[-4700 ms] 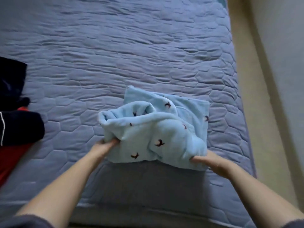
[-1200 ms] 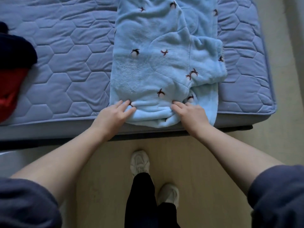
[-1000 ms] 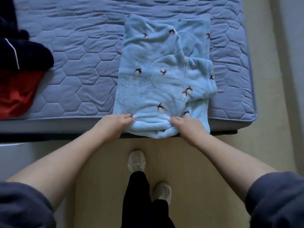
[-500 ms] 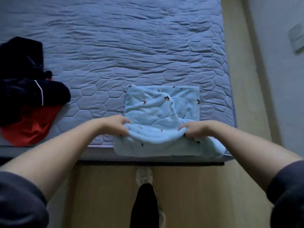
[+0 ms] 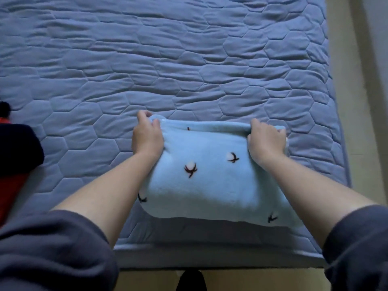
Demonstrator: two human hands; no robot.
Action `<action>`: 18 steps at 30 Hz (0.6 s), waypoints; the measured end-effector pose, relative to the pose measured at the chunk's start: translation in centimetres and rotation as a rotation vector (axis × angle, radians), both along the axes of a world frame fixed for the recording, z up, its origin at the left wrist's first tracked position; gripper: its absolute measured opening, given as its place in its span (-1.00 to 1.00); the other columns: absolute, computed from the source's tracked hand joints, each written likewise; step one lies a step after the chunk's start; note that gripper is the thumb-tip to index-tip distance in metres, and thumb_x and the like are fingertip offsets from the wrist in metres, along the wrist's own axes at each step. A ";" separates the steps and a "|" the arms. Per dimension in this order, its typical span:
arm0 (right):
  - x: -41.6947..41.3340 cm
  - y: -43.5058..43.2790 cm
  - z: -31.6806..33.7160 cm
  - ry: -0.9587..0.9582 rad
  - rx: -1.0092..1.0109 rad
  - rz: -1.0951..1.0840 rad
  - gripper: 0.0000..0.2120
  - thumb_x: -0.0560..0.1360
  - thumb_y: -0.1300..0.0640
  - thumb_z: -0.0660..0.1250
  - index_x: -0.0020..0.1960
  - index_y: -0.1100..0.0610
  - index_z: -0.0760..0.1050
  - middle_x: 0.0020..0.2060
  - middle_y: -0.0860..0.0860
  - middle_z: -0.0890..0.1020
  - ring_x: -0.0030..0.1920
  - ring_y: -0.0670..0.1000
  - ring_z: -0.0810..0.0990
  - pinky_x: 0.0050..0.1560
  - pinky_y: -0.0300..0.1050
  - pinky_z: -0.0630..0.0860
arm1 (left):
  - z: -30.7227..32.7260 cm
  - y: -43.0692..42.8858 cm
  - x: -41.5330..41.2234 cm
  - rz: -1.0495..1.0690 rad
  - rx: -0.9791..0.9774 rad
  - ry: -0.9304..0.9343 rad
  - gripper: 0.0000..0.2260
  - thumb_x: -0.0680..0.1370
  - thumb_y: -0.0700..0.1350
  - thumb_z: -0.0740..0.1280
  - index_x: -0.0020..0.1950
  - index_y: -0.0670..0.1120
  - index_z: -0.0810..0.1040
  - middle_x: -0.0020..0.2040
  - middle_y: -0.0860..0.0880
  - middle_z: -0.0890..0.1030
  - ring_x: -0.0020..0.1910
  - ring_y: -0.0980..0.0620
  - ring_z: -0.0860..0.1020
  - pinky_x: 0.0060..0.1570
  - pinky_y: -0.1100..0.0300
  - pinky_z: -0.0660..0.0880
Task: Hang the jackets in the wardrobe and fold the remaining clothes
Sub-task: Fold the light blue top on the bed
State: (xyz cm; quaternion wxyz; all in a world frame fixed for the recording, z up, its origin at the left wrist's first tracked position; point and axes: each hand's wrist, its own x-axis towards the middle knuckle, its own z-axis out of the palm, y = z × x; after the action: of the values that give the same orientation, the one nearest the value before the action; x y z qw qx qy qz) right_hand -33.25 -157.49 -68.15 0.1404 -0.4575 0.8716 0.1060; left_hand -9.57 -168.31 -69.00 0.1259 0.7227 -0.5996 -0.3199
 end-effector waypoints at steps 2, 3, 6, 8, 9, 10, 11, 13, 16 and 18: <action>0.2 0.5 -1.5 -0.006 -0.010 -0.042 -0.77 0.55 0.27 0.10 0.17 0.11 0.36 0.18 0.12 0.52 0.23 0.16 0.44 0.23 0.11 0.24 | -1.7 -0.6 -0.2 -0.014 0.009 -0.047 -0.77 0.62 -0.03 0.13 0.22 -0.11 0.37 0.09 -0.25 0.56 0.06 -0.25 0.50 -0.11 0.07 0.27; 0.4 0.8 -1.8 -0.035 -0.037 -0.065 -0.69 0.56 0.24 0.11 0.29 0.10 0.34 0.27 0.10 0.46 0.30 0.14 0.37 0.34 0.16 0.18 | -2.4 -1.0 -0.2 -0.016 0.032 -0.083 -0.74 0.63 0.00 0.12 0.20 -0.13 0.40 0.12 -0.26 0.55 0.09 -0.25 0.50 -0.09 0.06 0.29; 2.6 2.3 -0.3 -0.215 -0.279 -0.106 -0.49 0.54 0.13 0.16 0.48 0.02 0.21 0.49 0.04 0.20 0.50 0.09 0.11 0.45 0.28 -0.11 | -2.8 -2.1 -0.1 -0.009 0.140 -0.178 -0.56 0.64 0.11 0.04 0.16 -0.21 0.50 0.18 -0.29 0.54 0.16 -0.27 0.48 0.04 0.02 0.37; 5.1 3.7 1.7 -0.321 -0.403 0.012 -0.44 0.51 0.00 0.13 0.51 -0.01 0.19 0.54 0.04 0.14 0.54 0.12 0.04 0.42 0.37 -0.14 | -1.4 -2.5 -0.5 0.045 0.222 -0.198 -0.45 0.65 0.14 -0.03 0.22 -0.28 0.50 0.25 -0.33 0.50 0.24 -0.28 0.45 0.15 0.00 0.36; 6.6 4.4 2.6 -0.346 -0.401 0.124 -0.43 0.50 -0.07 0.09 0.51 -0.03 0.21 0.54 0.05 0.14 0.54 0.15 0.05 0.39 0.41 -0.11 | -0.5 -2.6 -0.8 0.104 0.259 -0.193 -0.40 0.65 0.16 -0.05 0.28 -0.30 0.47 0.29 -0.33 0.47 0.28 -0.28 0.43 0.20 0.00 0.34; 7.8 4.9 3.1 -0.352 -0.350 0.245 -0.42 0.50 -0.13 0.06 0.51 -0.06 0.22 0.54 0.05 0.14 0.54 0.19 0.06 0.36 0.46 -0.07 | 0.5 -2.7 -1.0 0.163 0.279 -0.165 -0.39 0.64 0.18 -0.07 0.31 -0.30 0.44 0.32 -0.32 0.45 0.31 -0.26 0.41 0.23 0.00 0.32; 8.7 5.3 3.1 -0.348 -0.251 0.338 -0.42 0.51 -0.18 0.03 0.51 -0.12 0.18 0.55 0.03 0.10 0.54 0.20 0.03 0.34 0.49 -0.06 | 1.4 -2.5 -1.3 0.197 0.272 -0.115 -0.40 0.64 0.19 -0.06 0.35 -0.26 0.41 0.34 -0.29 0.44 0.32 -0.24 0.40 0.23 0.01 0.31; 9.4 5.2 2.0 -0.331 -0.033 0.388 -0.43 0.56 -0.24 -0.03 0.54 -0.21 -0.02 0.57 -0.02 -0.08 0.55 0.18 -0.13 0.35 0.50 -0.12 | 3.3 -1.0 -1.4 0.114 0.187 -0.012 -0.49 0.64 0.14 0.01 0.44 -0.17 0.30 0.42 -0.23 0.37 0.38 -0.19 0.34 0.27 0.03 0.27; 8.9 4.7 0.0 -0.292 0.052 0.330 -0.43 0.58 -0.24 -0.07 0.53 -0.23 -0.18 0.56 -0.05 -0.21 0.54 0.15 -0.25 0.35 0.51 -0.16 | 5.1 4.1 -0.1 -0.400 -0.068 -0.101 -0.50 0.63 0.03 0.11 0.54 -0.09 0.14 0.55 -0.16 0.13 0.52 -0.11 0.13 0.42 -0.05 0.13; 8.8 4.9 -0.6 -0.279 0.029 0.287 -0.43 0.58 -0.24 -0.05 0.53 -0.24 -0.15 0.56 -0.05 -0.18 0.54 0.16 -0.23 0.34 0.51 -0.16 | 5.2 7.9 0.8 -0.730 -0.194 -0.235 -0.50 0.60 0.09 0.08 0.52 -0.04 0.23 0.56 -0.15 0.12 0.54 -0.12 0.10 0.42 -0.14 0.14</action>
State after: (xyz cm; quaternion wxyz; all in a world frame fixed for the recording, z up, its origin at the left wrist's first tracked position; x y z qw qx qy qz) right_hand -24.44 -152.58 -68.78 0.2497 -0.5852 0.7680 0.0729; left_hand -8.73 -160.40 -63.76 0.0020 0.4783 -0.8550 -0.2006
